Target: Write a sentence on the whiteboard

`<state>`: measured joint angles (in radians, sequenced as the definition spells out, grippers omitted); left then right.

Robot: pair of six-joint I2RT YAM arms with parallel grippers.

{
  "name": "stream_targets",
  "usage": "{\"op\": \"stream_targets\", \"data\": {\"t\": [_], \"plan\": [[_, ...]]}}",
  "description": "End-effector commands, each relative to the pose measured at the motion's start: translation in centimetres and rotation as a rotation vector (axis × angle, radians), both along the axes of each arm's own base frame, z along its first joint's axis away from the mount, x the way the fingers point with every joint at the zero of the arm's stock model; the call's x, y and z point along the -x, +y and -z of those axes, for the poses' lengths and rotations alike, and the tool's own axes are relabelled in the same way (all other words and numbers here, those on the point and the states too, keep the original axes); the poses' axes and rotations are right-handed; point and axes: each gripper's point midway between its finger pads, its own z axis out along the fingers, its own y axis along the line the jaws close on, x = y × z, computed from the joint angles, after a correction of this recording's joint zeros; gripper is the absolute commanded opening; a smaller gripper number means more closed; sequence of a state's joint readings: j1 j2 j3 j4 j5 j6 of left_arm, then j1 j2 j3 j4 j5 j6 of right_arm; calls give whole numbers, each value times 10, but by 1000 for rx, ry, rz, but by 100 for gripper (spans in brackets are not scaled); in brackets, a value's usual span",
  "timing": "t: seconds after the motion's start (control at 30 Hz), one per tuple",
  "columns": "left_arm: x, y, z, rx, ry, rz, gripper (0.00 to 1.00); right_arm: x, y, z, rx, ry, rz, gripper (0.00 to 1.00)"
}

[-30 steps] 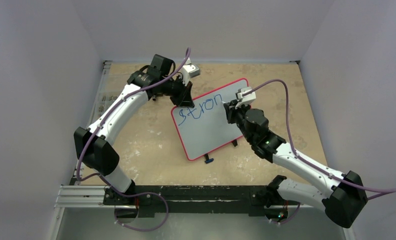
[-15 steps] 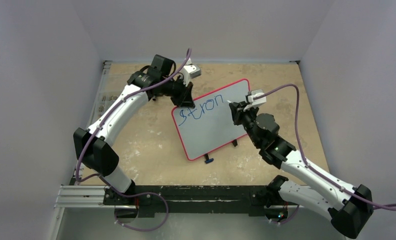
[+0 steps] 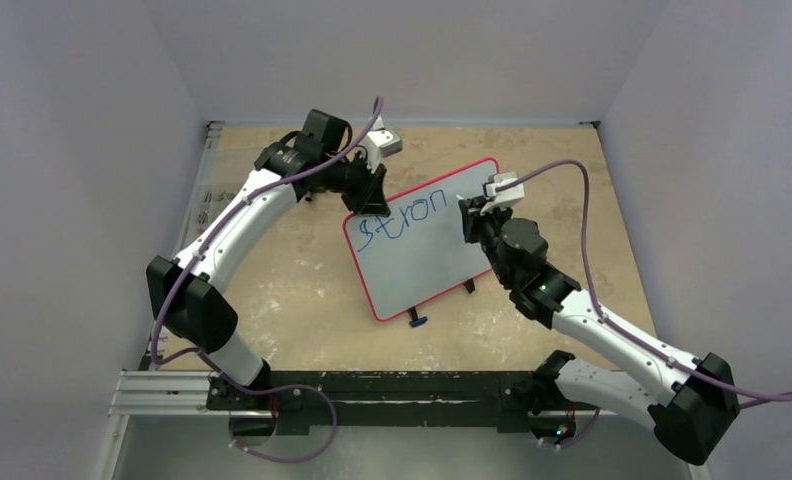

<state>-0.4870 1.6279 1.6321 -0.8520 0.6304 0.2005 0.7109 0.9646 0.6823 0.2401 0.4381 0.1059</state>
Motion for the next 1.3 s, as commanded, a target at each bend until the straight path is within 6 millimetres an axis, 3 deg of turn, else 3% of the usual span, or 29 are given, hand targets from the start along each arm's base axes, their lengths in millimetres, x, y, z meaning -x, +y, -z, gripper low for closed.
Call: {"op": "stream_targets", "data": {"t": [0.0, 0.63, 0.93, 1.27], "plan": [[-8, 16, 30, -157, -47, 6, 0, -9, -6, -42, -54, -98, 43, 0], [-8, 16, 31, -162, -42, 8, 0, -27, -12, -53, -47, -107, 93, 0], [-7, 17, 30, -166, -48, 8, 0, -34, 4, -46, -34, -78, 43, 0], [-7, 17, 30, -162, -47, 9, 0, -28, 22, -39, -29, -72, -70, 0]]}}
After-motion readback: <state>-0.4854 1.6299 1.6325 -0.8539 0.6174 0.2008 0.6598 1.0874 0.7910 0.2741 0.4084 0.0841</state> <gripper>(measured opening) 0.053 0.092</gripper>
